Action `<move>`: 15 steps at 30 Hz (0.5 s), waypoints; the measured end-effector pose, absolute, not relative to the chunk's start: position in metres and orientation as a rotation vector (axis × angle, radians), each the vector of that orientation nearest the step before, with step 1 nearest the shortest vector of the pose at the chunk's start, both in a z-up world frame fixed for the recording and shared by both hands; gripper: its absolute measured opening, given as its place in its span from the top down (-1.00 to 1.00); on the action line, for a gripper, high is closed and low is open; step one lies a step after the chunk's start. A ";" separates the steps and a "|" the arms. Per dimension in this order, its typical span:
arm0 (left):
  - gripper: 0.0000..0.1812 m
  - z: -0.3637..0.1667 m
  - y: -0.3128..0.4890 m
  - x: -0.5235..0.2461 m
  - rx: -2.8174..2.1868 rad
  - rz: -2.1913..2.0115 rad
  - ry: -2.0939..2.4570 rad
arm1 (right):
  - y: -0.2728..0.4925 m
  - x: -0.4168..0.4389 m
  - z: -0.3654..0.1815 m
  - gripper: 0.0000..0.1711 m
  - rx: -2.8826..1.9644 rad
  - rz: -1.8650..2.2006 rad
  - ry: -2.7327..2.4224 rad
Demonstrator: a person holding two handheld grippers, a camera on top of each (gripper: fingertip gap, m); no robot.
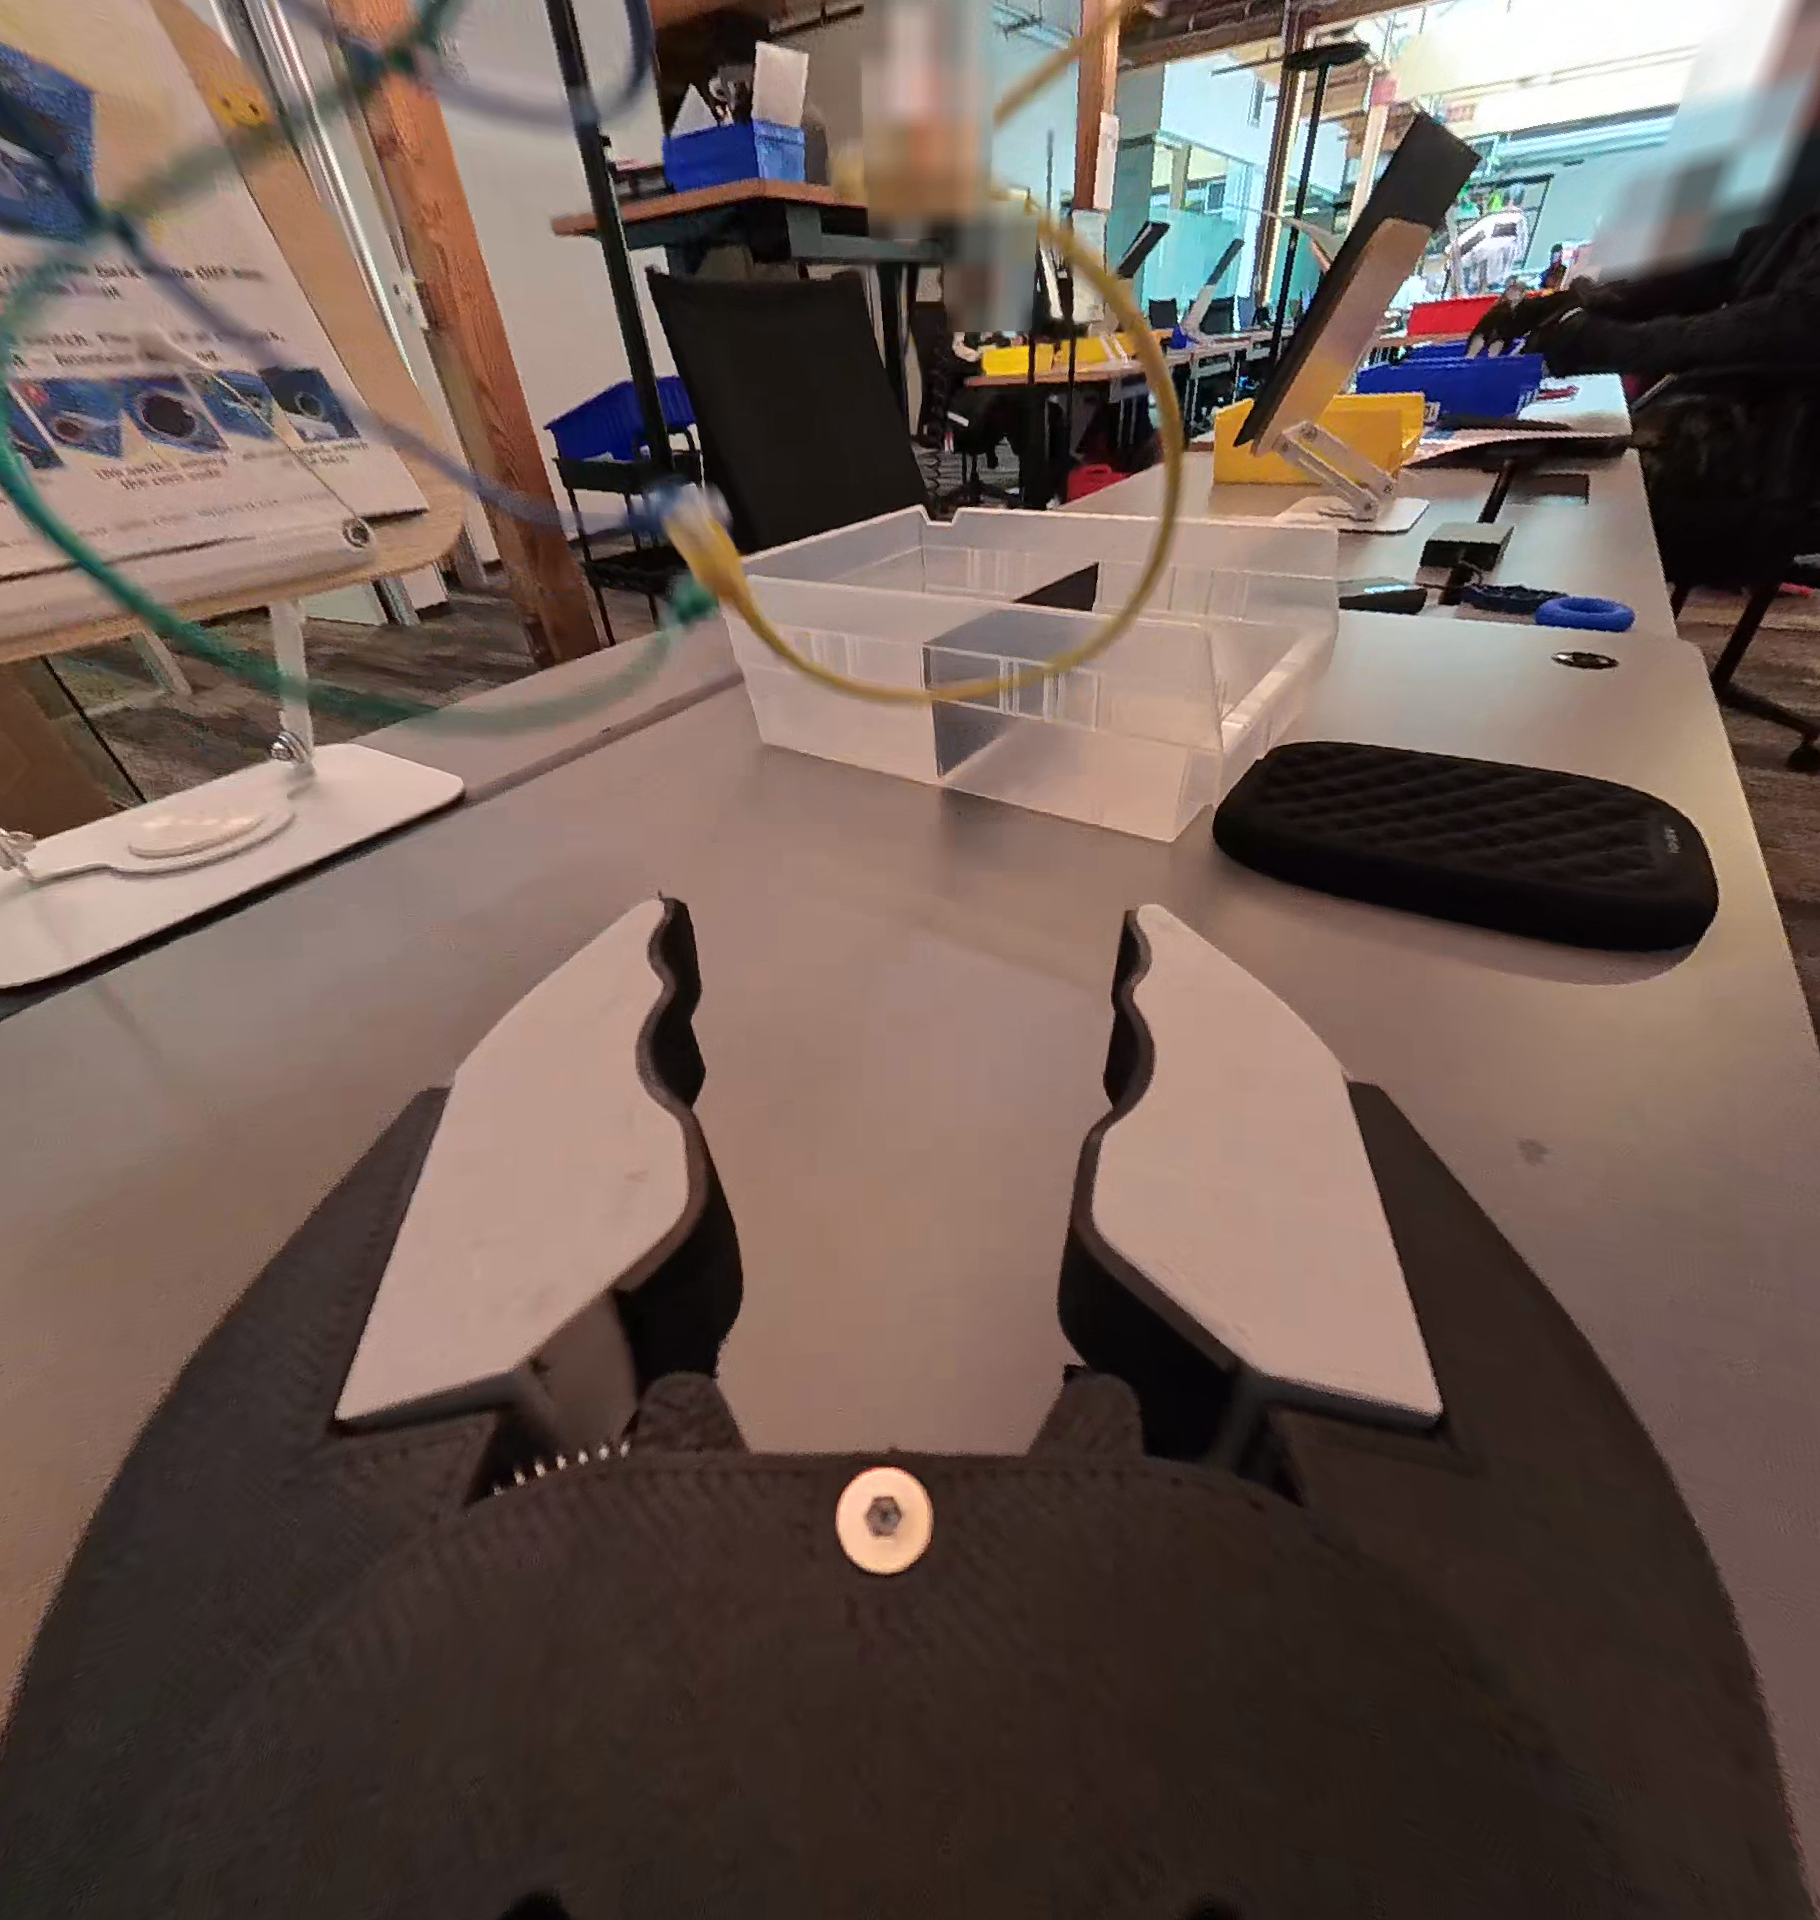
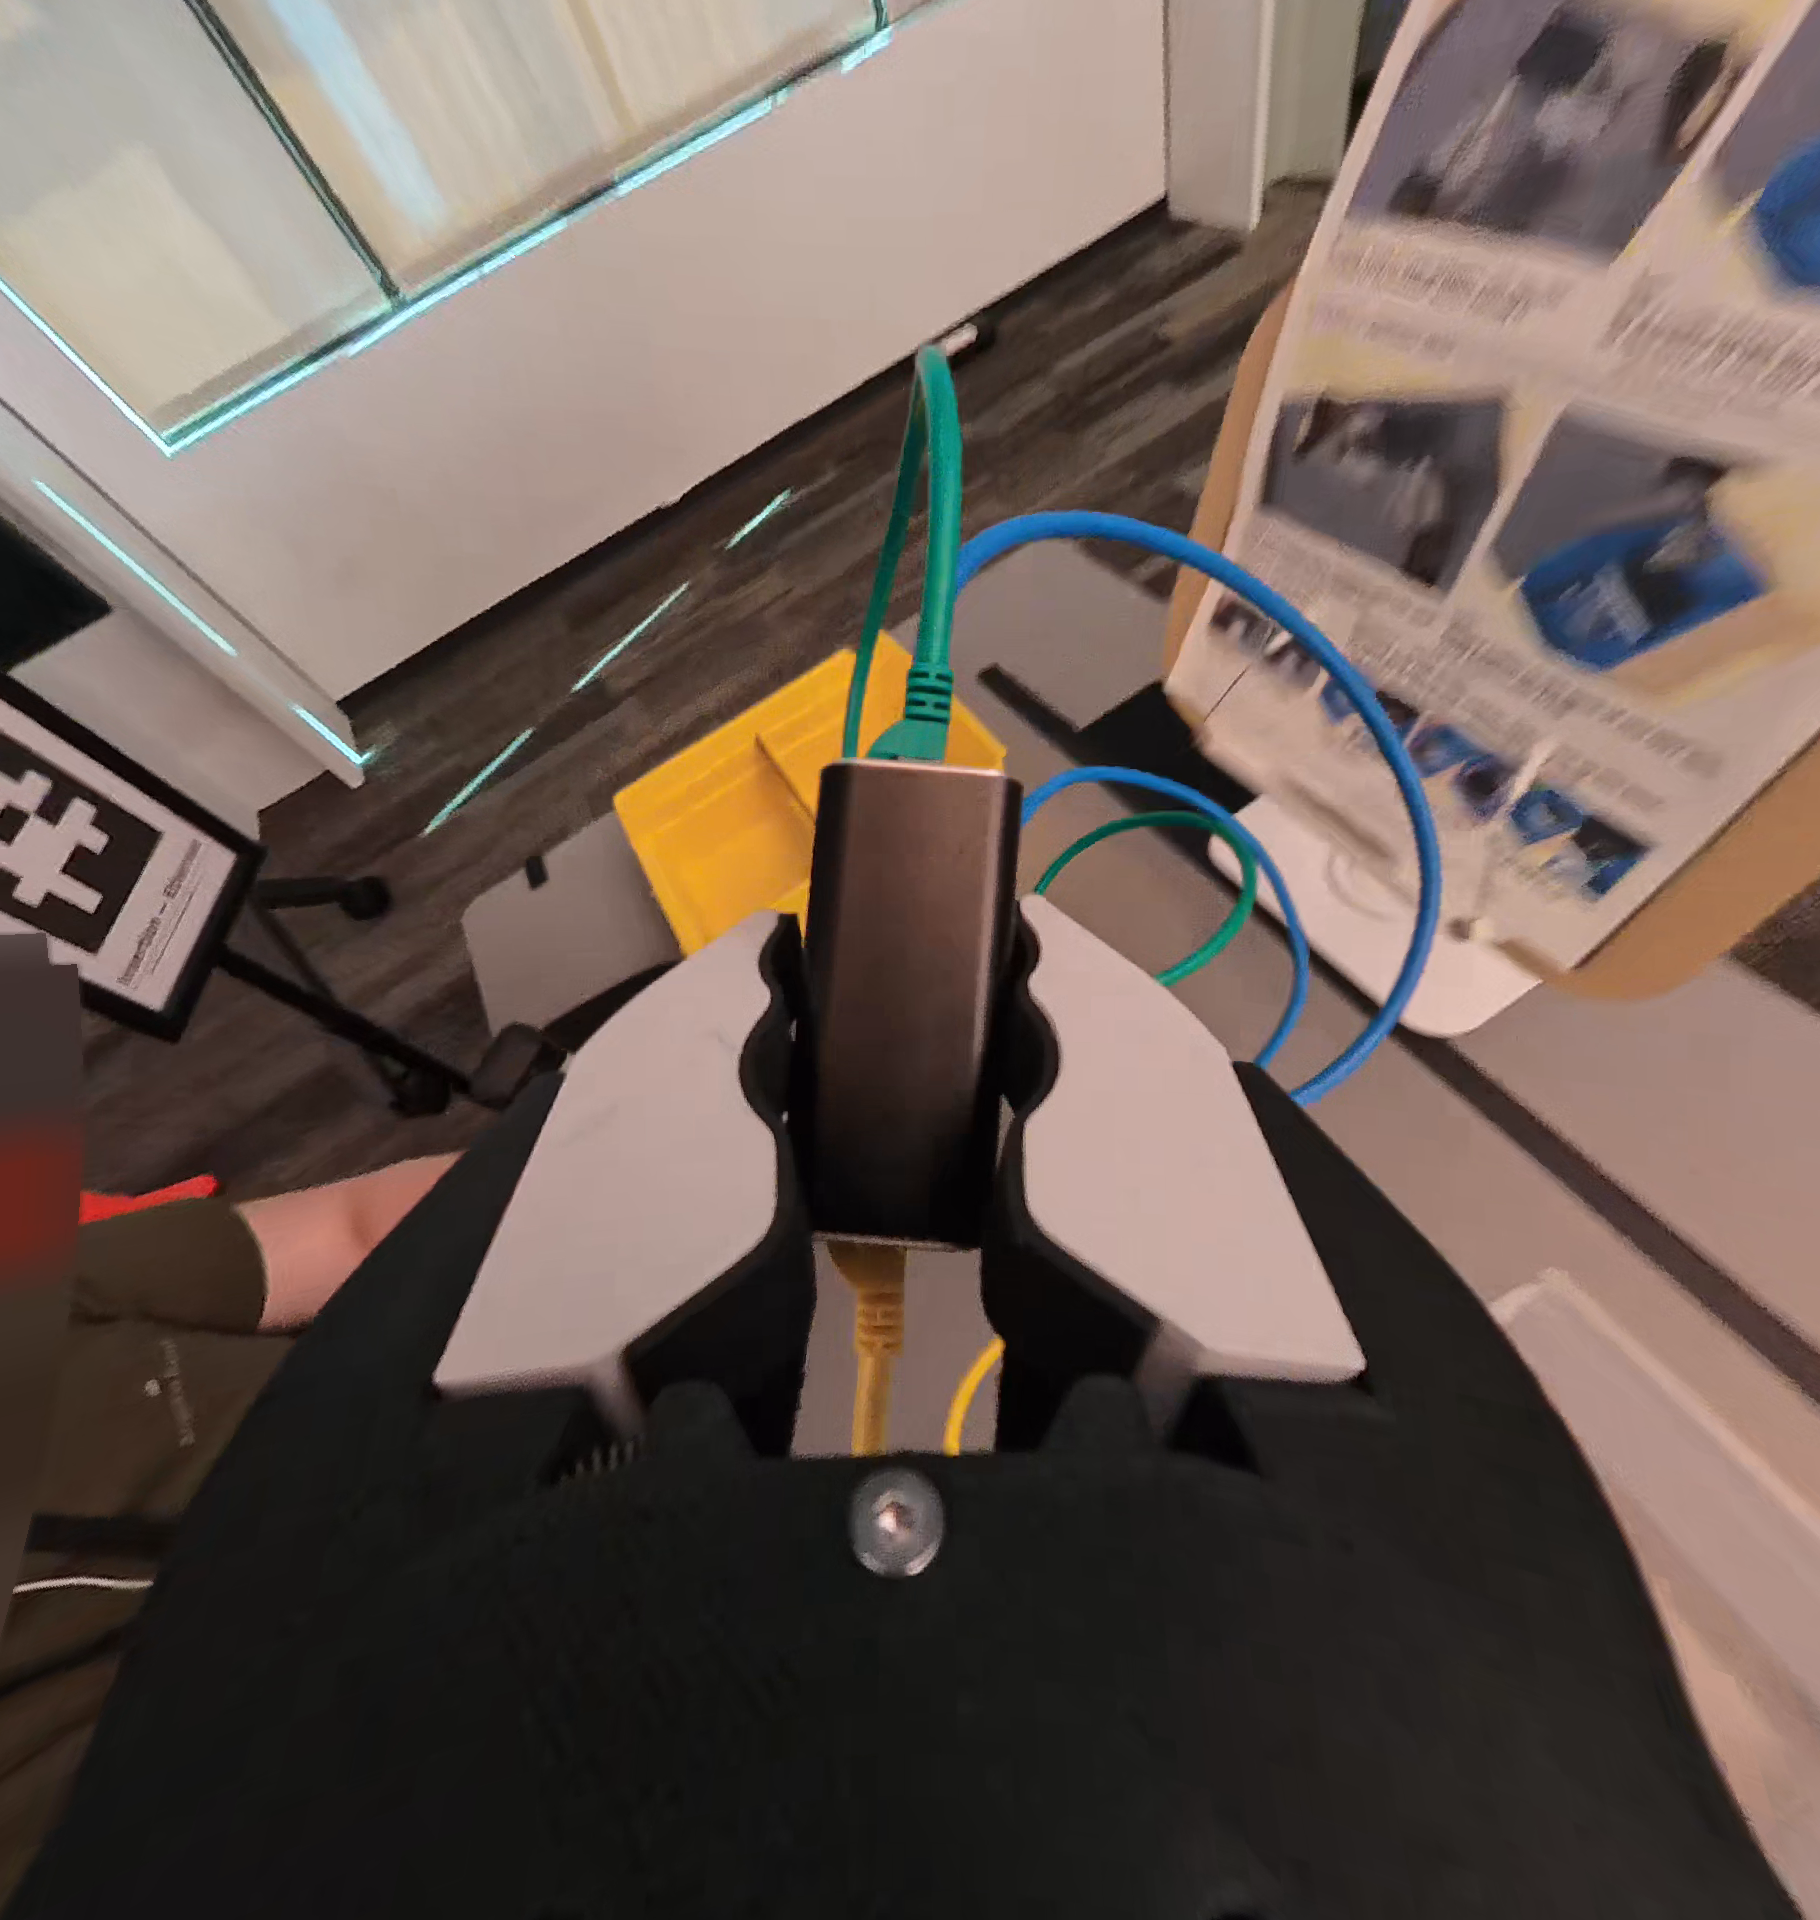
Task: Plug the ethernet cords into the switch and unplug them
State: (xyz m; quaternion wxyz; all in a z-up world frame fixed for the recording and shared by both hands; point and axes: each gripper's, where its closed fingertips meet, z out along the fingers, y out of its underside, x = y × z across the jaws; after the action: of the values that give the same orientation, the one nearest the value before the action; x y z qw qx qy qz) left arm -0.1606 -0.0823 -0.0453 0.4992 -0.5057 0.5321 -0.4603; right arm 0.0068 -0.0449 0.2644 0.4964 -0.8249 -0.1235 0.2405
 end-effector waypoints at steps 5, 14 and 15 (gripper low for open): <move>0.15 -0.050 -0.084 -0.159 -1.254 -1.147 1.305 | -0.046 0.058 0.317 0.57 -1.952 0.416 -0.292; 0.15 -0.062 -0.086 -0.154 -1.286 -1.139 1.355 | -0.037 0.132 0.268 0.56 -2.028 0.386 -0.218; 0.14 -0.063 -0.086 -0.154 -1.290 -1.135 1.362 | -0.037 0.139 0.264 0.56 -2.046 0.373 -0.208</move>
State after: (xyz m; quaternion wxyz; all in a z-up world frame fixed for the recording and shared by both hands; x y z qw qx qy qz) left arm -0.1540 -0.0860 -0.0634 0.4567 -0.5234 0.5527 -0.4605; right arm 0.1392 -0.0368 0.2637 0.5020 -0.8466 -0.0859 0.1545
